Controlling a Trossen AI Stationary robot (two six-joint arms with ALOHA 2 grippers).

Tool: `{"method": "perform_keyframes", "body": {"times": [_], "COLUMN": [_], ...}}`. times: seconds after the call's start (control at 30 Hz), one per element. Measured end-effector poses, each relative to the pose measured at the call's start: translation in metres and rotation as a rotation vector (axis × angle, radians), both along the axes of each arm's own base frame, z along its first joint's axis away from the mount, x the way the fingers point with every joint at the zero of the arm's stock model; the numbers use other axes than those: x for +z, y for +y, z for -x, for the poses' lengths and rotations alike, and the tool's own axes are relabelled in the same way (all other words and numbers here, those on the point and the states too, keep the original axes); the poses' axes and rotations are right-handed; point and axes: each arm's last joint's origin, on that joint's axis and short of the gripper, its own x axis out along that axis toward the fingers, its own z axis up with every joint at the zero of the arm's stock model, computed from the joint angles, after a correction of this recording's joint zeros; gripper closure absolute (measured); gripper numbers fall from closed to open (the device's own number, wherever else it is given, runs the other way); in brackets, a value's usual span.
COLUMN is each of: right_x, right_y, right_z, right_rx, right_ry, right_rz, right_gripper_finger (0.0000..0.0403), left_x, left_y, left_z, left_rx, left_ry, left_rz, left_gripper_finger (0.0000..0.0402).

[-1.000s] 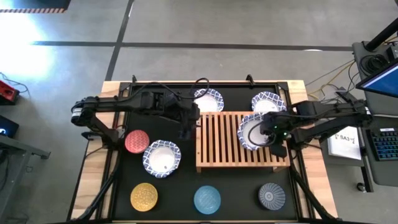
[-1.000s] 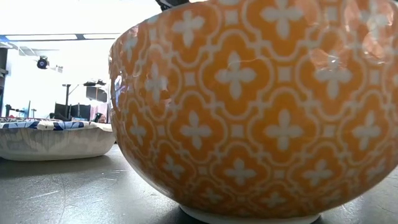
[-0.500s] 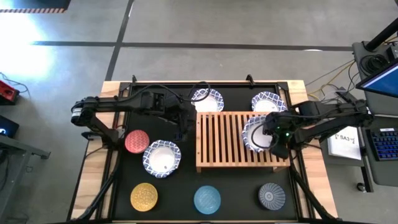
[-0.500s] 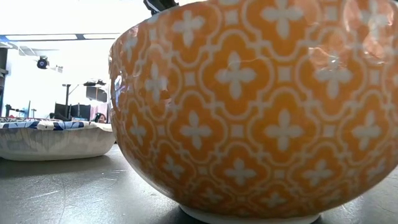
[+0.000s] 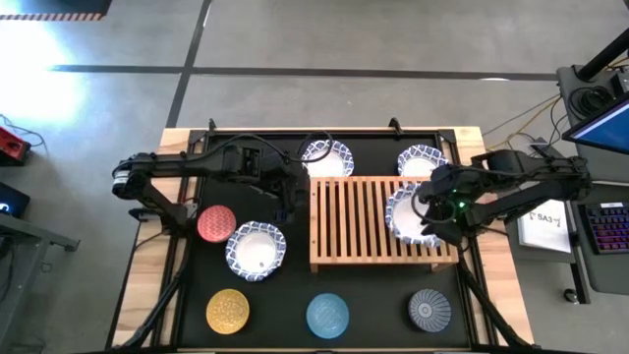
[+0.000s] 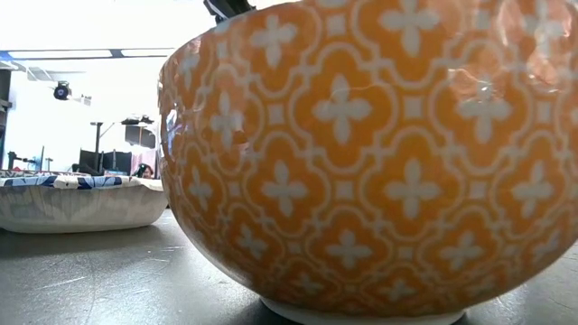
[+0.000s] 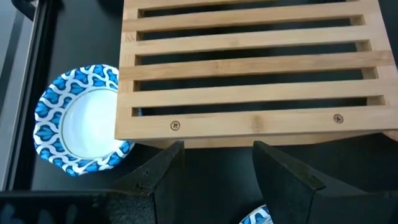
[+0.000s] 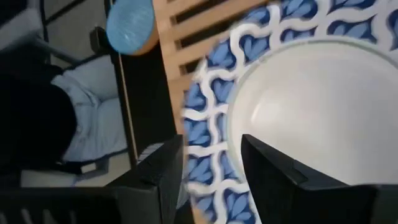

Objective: Place and stack bowls onto a shelf
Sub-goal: Stack the top right big white and blue bowl on top of the big white and blue bowl

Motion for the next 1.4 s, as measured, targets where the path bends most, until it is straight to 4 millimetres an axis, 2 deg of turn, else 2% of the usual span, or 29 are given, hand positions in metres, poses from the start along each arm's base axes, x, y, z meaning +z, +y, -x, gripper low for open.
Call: {"method": "perform_keyframes", "body": {"times": [0.23, 0.37, 0.53, 0.67, 0.87, 1.07, 1.27, 1.4], "right_x": [0.003, 0.014, 0.029, 0.036, 0.04, 0.036, 0.027, 0.02], "right_y": [-0.001, -0.004, -0.011, -0.024, -0.064, -0.117, -0.163, -0.183], "right_z": [-0.002, -0.003, -0.01, -0.018, -0.02, -0.007, 0.012, 0.016], "right_rx": [0.029, 0.014, -0.006, -0.029, -0.163, -0.356, -0.498, -0.575], "right_ry": [0.012, -0.036, -0.104, -0.08, 0.059, 0.185, 0.262, 0.291], "right_rz": [0.055, 0.182, 0.425, 0.561, 0.617, 0.637, 0.549, 0.488], "right_gripper_finger": [0.025, 0.025, 0.025, 0.025, 0.025, 0.025, 0.025, 0.025], "left_x": [-0.001, -0.001, -0.002, -0.002, -0.003, -0.004, -0.005, -0.007], "left_y": [0.0, 0.0, 0.0, 0.0, 0.0, 0.002, 0.003, 0.003], "left_z": [0.001, 0.002, 0.002, 0.003, 0.004, 0.006, 0.009, 0.011], "left_rx": [0.0, 0.0, -0.002, -0.004, -0.04, -0.029, -0.029, -0.026], "left_ry": [0.018, 0.021, 0.03, 0.04, 0.059, 0.088, 0.124, 0.149], "left_rz": [0.0, 0.0, -0.001, -0.003, -0.029, -0.103, -0.142, -0.136], "left_gripper_finger": [0.0228, 0.0228, 0.0228, 0.0228, 0.0228, 0.0228, 0.0228, 0.0228]}}
